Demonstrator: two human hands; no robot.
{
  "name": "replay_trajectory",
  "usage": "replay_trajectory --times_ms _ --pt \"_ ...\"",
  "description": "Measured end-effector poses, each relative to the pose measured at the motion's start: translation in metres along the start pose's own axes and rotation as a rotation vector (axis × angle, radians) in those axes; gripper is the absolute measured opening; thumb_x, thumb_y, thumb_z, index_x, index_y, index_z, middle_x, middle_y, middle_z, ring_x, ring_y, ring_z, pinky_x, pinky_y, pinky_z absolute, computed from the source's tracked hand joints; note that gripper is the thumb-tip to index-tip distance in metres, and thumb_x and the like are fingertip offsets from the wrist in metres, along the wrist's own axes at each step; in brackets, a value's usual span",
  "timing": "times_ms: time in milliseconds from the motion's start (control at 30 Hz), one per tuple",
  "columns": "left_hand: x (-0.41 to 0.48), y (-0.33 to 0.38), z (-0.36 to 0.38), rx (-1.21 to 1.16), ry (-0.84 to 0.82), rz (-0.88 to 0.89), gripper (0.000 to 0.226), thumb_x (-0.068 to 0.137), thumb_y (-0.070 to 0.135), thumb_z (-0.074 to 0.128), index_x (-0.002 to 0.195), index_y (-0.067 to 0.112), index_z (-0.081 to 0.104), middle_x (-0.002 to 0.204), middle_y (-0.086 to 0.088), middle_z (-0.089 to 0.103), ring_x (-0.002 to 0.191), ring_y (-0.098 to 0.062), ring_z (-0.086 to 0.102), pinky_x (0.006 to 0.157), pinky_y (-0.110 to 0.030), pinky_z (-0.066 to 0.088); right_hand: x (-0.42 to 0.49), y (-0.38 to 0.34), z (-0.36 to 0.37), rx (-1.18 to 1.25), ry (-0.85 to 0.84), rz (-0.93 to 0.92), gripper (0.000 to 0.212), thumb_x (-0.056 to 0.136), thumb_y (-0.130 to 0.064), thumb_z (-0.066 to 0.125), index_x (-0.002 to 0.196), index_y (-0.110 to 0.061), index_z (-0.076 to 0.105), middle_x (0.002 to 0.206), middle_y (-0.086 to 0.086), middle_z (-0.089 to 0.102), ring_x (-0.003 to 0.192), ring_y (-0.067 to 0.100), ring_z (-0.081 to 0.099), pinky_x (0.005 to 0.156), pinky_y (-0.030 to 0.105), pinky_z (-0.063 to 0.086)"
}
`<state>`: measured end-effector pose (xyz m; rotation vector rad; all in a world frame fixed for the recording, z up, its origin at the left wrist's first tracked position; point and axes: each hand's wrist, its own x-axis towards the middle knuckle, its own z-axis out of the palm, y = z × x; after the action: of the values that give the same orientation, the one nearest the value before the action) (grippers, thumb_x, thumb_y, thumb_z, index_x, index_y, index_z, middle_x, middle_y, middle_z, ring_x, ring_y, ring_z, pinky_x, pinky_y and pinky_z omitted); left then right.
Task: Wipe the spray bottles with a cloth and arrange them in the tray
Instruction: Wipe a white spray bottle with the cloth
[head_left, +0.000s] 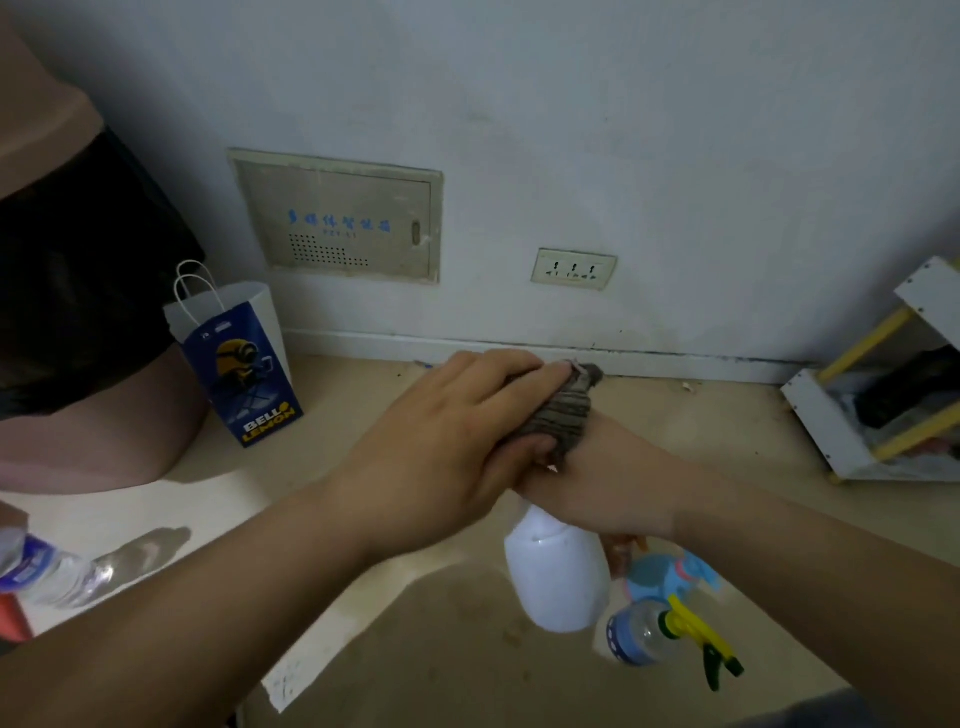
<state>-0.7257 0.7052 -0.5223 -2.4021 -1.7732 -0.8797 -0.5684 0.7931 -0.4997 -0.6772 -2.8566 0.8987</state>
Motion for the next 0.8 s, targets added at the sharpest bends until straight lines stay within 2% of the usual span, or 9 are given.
replay_trajectory --times_ms 133,200,300,400,467,567,633,733,800 --pt "0.002 -0.014 -0.001 -0.063 0.105 0.046 0.052 0.105 0.033 0.052 0.154 0.017 0.047 0.141 -0.006 0.056 0.119 -0.027 0.058 0.095 -0.044 0.049 -0.003 0.007 -0.009 0.181 0.016 0.017 0.005 0.097 -0.022 0.059 0.098 -0.019 0.063 0.083 0.002 0.065 0.075 0.011 0.062 0.067 0.03 0.053" --pt "0.001 -0.02 0.0 -0.058 0.112 0.033 0.051 0.105 0.032 0.051 0.154 0.017 0.047 0.134 -0.006 0.059 0.113 -0.026 0.059 0.091 -0.044 0.051 -0.004 0.011 -0.013 0.118 0.029 0.072 0.022 0.098 -0.036 0.058 0.085 -0.019 0.06 0.068 0.002 0.058 0.059 0.006 0.053 0.055 0.018 0.043" --pt "-0.004 -0.032 0.002 -0.065 0.113 -0.24 0.044 0.105 0.035 0.044 0.146 0.022 0.053 0.113 -0.001 0.061 0.096 -0.018 0.056 0.08 -0.047 0.053 -0.005 0.02 -0.016 0.028 0.073 0.199 0.042 0.098 -0.046 0.056 0.064 -0.023 0.047 0.052 -0.01 0.047 0.05 0.003 0.044 0.05 0.014 0.037" --pt "-0.001 -0.036 -0.004 -0.208 0.239 -0.525 0.026 0.107 0.035 0.042 0.121 0.024 0.06 0.096 0.002 0.061 0.08 -0.018 0.059 0.072 -0.048 0.054 -0.009 0.023 -0.013 0.037 0.038 0.213 0.043 0.101 -0.042 0.054 0.062 -0.029 0.043 0.05 -0.018 0.048 0.048 0.003 0.044 0.05 0.012 0.036" --pt "0.001 -0.022 -0.008 -0.172 0.286 -0.405 0.027 0.107 0.038 0.039 0.116 0.025 0.06 0.095 0.004 0.061 0.083 -0.018 0.057 0.072 -0.047 0.052 -0.009 0.025 -0.01 0.023 0.025 0.174 0.039 0.1 -0.043 0.052 0.064 -0.031 0.046 0.053 -0.017 0.051 0.049 0.005 0.046 0.049 0.016 0.035" --pt "-0.001 0.004 -0.004 -0.034 0.103 -0.098 0.042 0.105 0.039 0.044 0.139 0.02 0.06 0.123 0.0 0.063 0.107 -0.023 0.058 0.087 -0.043 0.049 -0.004 0.019 -0.006 0.007 -0.004 0.113 0.025 0.094 -0.044 0.048 0.085 -0.024 0.061 0.071 -0.006 0.064 0.064 0.013 0.059 0.059 0.037 0.049" --pt "-0.002 0.003 0.002 0.021 0.059 -0.05 0.05 0.105 0.038 0.046 0.15 0.019 0.051 0.136 -0.001 0.059 0.114 -0.024 0.058 0.089 -0.043 0.05 -0.002 0.014 -0.005 -0.001 -0.02 0.083 0.022 0.094 -0.035 0.05 0.092 -0.016 0.061 0.078 0.004 0.065 0.071 0.019 0.061 0.063 0.039 0.05" --pt "0.002 -0.009 0.002 -0.101 0.088 -0.24 0.047 0.103 0.044 0.038 0.146 0.031 0.052 0.115 0.008 0.062 0.099 -0.017 0.06 0.079 -0.041 0.053 -0.002 0.013 -0.005 0.079 0.031 0.143 0.036 0.098 -0.042 0.052 0.069 -0.02 0.05 0.057 -0.002 0.052 0.052 0.011 0.048 0.052 0.03 0.039" --pt "0.004 -0.016 0.004 -0.179 0.034 -0.449 0.035 0.105 0.044 0.036 0.129 0.032 0.059 0.1 0.009 0.065 0.091 -0.018 0.065 0.079 -0.041 0.055 -0.003 0.019 -0.006 0.034 0.051 0.224 0.043 0.097 -0.05 0.051 0.065 -0.022 0.045 0.055 -0.006 0.047 0.049 0.007 0.042 0.051 0.025 0.036"
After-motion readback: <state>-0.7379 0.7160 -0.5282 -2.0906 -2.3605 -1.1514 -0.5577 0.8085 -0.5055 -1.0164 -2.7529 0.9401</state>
